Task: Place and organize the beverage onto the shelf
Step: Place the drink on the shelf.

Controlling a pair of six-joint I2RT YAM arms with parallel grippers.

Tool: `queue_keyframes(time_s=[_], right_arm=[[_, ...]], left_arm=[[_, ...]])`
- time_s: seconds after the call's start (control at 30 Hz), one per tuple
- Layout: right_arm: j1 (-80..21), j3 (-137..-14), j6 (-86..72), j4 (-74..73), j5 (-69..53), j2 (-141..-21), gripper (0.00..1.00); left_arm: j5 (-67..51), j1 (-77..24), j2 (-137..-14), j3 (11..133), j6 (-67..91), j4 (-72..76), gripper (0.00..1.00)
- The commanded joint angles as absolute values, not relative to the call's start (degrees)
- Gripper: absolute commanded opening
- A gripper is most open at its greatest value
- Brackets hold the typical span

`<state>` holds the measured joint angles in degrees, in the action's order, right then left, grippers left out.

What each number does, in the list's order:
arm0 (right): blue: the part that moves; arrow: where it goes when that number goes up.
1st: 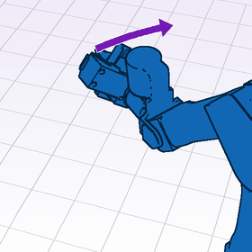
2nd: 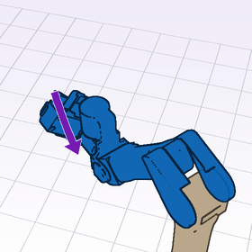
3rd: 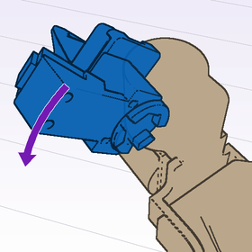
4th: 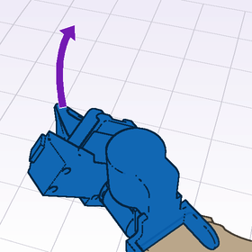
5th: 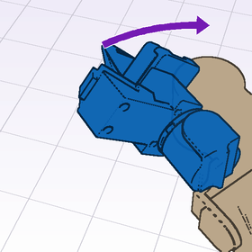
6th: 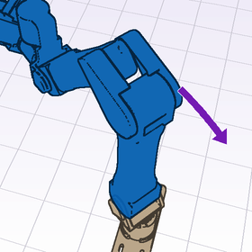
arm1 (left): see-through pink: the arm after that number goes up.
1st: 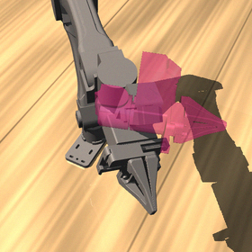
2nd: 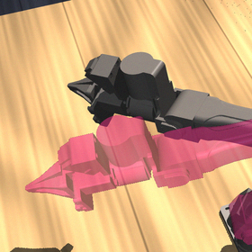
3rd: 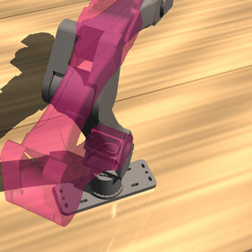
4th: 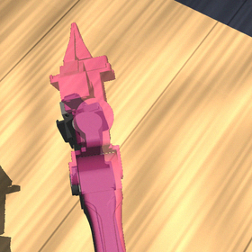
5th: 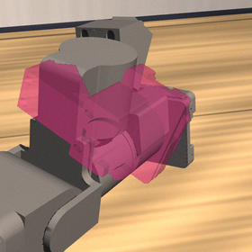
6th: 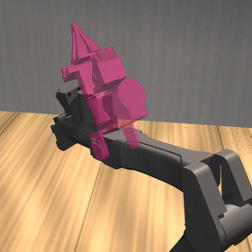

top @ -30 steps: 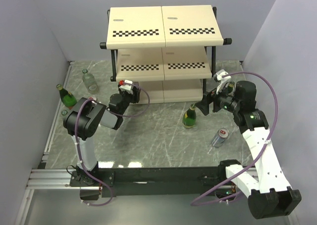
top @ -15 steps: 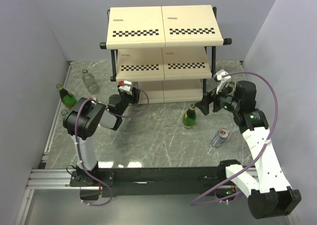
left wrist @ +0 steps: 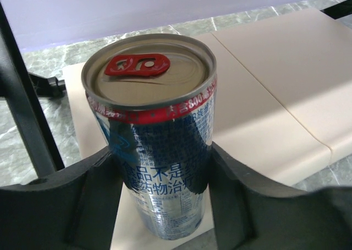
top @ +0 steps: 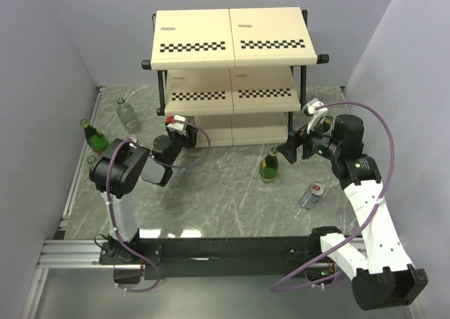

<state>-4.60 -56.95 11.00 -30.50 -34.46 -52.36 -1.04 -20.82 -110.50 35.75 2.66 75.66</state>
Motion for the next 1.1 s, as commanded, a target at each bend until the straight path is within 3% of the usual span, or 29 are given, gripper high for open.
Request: queue_keyframes(time_s=[0.0, 0.73, 1.07], right_arm=[[-4.31, -57.22, 11.43, -29.62, -35.77, -51.68, 0.91], [-4.22, -57.22, 11.34, -29.71, -36.03, -51.85, 0.91], [-4.22, -57.22, 11.34, -29.71, -35.95, -51.77, 0.91]], left_arm=[[-0.18, -20.57, -109.25, 34.89, 3.78, 106.61, 0.65], [-0.18, -20.57, -108.81, 33.31, 3.69, 106.52, 0.68], [-0.18, -20.57, -109.86, 34.36, 3.87, 106.52, 0.57]])
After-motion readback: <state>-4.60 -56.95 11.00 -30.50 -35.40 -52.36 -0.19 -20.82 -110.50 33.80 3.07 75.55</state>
